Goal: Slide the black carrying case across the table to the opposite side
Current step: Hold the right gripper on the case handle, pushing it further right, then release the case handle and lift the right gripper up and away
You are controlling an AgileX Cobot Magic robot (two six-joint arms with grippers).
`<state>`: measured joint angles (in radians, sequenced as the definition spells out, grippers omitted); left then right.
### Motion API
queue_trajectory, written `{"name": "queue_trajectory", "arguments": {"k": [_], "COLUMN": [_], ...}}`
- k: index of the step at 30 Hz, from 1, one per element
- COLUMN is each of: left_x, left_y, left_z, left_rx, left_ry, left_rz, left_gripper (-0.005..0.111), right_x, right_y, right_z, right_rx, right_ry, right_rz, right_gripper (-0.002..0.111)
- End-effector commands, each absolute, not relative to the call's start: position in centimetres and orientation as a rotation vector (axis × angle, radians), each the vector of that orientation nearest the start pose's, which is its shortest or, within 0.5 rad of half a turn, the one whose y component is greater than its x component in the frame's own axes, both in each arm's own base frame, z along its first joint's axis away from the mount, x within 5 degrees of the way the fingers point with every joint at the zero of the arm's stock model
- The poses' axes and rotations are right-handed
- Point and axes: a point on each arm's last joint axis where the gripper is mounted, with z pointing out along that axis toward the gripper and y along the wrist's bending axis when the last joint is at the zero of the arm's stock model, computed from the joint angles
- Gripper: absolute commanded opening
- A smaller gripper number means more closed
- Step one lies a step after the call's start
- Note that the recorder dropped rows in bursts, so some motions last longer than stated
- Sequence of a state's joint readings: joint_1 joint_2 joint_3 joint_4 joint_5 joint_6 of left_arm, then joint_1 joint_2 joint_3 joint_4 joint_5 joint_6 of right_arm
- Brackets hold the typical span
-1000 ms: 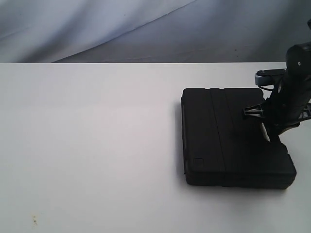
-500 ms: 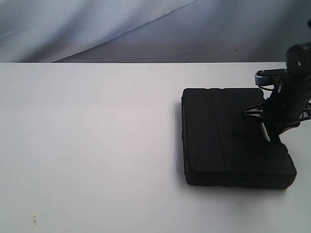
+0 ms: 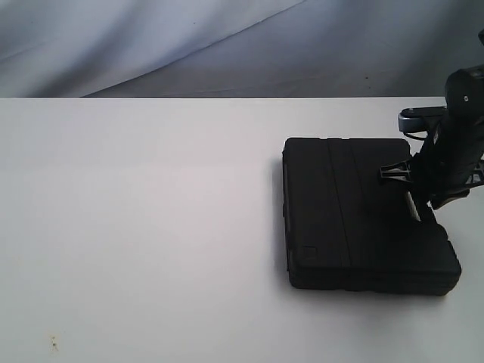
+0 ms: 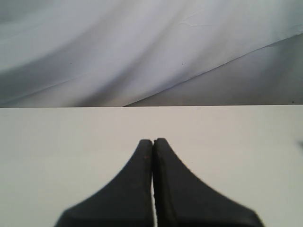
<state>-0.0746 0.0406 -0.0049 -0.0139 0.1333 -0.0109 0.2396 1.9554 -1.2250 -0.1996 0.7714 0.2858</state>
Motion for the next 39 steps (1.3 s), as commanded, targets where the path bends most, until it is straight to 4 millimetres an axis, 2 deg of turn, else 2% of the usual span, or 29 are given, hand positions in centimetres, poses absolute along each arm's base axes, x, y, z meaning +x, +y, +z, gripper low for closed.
{"name": "queue_trajectory", "arguments": {"k": [1, 4, 11, 19, 23, 25, 32, 35, 39], "left_x": [5.9, 5.9, 5.9, 5.9, 5.9, 5.9, 5.9, 5.9, 5.9], "left_y": [-0.5, -0.5, -0.5, -0.5, -0.5, -0.5, -0.5, -0.5, -0.5], "left_z": [19.9, 19.9, 19.9, 19.9, 19.9, 19.9, 19.9, 19.9, 19.9], "left_rx": [0.041, 0.041, 0.041, 0.041, 0.041, 0.041, 0.041, 0.041, 0.041], "left_ry": [1.654, 1.654, 1.654, 1.654, 1.654, 1.654, 1.654, 1.654, 1.654], "left_rz": [-0.087, -0.087, -0.087, -0.087, -0.087, -0.087, -0.087, -0.087, -0.087], "left_gripper": [0.0, 0.0, 0.0, 0.0, 0.0, 0.0, 0.0, 0.0, 0.0], "right_x": [36.3, 36.3, 36.4, 36.3, 36.0, 35.8, 34.4, 33.4, 31.9], "right_y": [7.1, 7.1, 7.1, 7.2, 7.2, 7.2, 7.7, 8.0, 8.3], "right_z": [15.5, 15.5, 16.0, 19.7, 22.3, 23.9, 28.2, 28.9, 28.5], "right_rx": [-0.125, -0.125, -0.093, -0.077, -0.067, -0.071, -0.144, -0.214, -0.315], "right_ry": [2.922, 2.922, 2.891, 2.75, 2.651, 2.592, 2.342, 2.216, 2.066], "right_rz": [-0.173, -0.173, -0.154, -0.095, -0.051, -0.032, 0.048, 0.078, 0.096], "right_gripper": [0.035, 0.039, 0.039, 0.039, 0.038, 0.034, 0.008, 0.0, 0.0]}}
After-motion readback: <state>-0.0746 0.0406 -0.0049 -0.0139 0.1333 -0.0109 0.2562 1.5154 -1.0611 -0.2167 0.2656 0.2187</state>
